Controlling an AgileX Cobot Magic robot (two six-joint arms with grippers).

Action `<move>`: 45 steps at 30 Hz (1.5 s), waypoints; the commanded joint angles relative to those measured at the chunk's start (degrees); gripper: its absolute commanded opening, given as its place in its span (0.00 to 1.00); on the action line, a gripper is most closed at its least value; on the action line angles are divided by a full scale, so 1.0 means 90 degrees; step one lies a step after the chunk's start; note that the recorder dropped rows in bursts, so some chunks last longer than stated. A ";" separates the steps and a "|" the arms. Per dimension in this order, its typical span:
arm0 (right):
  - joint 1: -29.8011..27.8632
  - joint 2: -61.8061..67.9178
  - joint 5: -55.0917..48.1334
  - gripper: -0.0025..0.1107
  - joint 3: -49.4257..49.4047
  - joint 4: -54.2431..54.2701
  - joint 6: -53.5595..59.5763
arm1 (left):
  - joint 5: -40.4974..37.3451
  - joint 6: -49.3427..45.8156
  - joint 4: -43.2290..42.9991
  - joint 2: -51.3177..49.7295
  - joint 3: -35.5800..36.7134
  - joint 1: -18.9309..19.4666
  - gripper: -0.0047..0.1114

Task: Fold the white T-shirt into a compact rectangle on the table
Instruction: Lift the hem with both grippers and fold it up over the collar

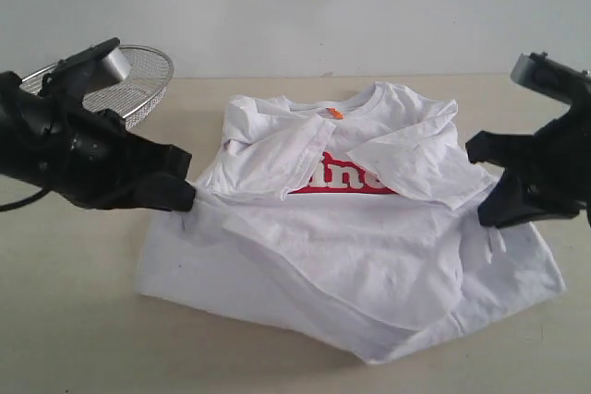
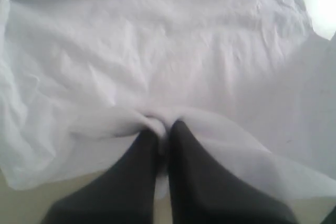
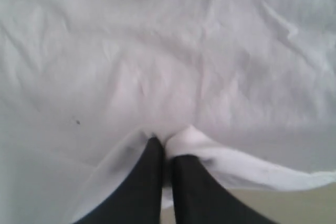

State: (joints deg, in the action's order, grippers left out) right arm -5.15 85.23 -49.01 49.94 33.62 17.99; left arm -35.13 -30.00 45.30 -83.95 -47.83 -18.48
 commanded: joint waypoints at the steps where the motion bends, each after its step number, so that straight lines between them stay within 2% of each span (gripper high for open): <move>1: 0.0009 -0.0022 0.0172 0.02 0.0531 0.0023 -0.0122 | 0.0185 0.0200 -0.0353 -0.0328 -0.0399 0.0353 0.08; 9: -0.0002 0.0714 0.0592 0.02 0.1107 -0.0025 -0.0246 | 0.0436 0.0048 -0.0405 -0.1102 -0.1289 0.0727 0.08; 15: -0.0002 0.1094 0.1404 0.02 0.1236 -0.0041 -0.0176 | 0.0521 0.0035 -0.0405 -0.1882 -0.2143 0.0752 0.08; 32: -0.0259 0.2711 0.1776 0.02 0.3306 0.0039 -0.0185 | 0.0572 -0.0043 -0.0422 -0.3650 -0.4448 0.0808 0.08; 45: -0.0484 0.3887 0.1581 0.02 0.4736 0.0079 -0.0337 | 0.0768 -0.0043 -0.0422 -0.4422 -0.5272 0.1084 0.08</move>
State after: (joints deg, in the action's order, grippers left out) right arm -9.09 118.71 -34.83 90.41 33.93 15.01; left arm -29.50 -30.05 41.69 -123.22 -93.72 -9.42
